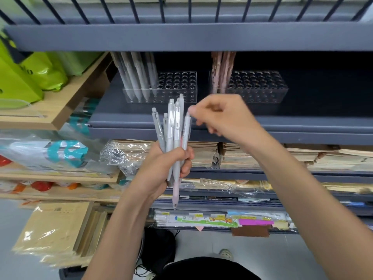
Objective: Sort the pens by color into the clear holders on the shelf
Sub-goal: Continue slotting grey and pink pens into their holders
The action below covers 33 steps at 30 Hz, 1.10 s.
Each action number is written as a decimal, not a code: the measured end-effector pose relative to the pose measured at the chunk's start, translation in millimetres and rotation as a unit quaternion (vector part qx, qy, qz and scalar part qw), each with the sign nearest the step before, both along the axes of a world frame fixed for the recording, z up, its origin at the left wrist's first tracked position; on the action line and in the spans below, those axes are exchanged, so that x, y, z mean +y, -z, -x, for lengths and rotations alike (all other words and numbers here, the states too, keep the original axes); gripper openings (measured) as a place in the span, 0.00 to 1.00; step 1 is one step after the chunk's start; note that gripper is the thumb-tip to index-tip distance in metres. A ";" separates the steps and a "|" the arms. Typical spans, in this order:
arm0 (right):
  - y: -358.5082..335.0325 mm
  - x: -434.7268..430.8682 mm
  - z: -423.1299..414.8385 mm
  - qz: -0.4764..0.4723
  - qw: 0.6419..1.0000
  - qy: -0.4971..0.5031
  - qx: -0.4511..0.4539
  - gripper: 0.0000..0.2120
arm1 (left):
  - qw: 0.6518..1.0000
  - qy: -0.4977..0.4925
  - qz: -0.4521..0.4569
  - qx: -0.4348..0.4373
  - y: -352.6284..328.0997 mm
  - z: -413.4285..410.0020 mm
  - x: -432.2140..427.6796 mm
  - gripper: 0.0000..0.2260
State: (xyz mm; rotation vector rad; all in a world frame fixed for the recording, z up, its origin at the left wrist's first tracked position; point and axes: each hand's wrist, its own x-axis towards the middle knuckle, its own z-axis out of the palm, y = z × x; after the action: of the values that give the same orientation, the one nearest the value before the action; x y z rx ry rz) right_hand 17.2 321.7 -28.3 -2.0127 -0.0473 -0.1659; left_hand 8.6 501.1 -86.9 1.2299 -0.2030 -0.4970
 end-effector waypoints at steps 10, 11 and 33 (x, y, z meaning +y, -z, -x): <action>10.9 32.1 -2.5 -0.116 0.992 -0.048 0.020 0.06 | 0.995 -0.086 0.058 0.003 0.5 -3.9 28.6 0.13; 11.9 36.9 -2.2 -0.131 0.990 -0.052 0.012 0.05 | 0.993 -0.098 0.066 0.000 0.9 -5.0 32.5 0.12; -26.8 84.2 -69.1 -0.078 0.945 0.184 -0.258 0.13 | 0.976 -0.194 0.091 0.022 8.1 -13.9 113.0 0.12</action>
State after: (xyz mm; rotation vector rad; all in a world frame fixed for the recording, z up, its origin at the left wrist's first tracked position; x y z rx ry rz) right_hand 86.3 405.9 -1.5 -1.7564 0.0101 -0.9056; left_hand 22.5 614.1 -94.9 1.0438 0.0316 -0.1602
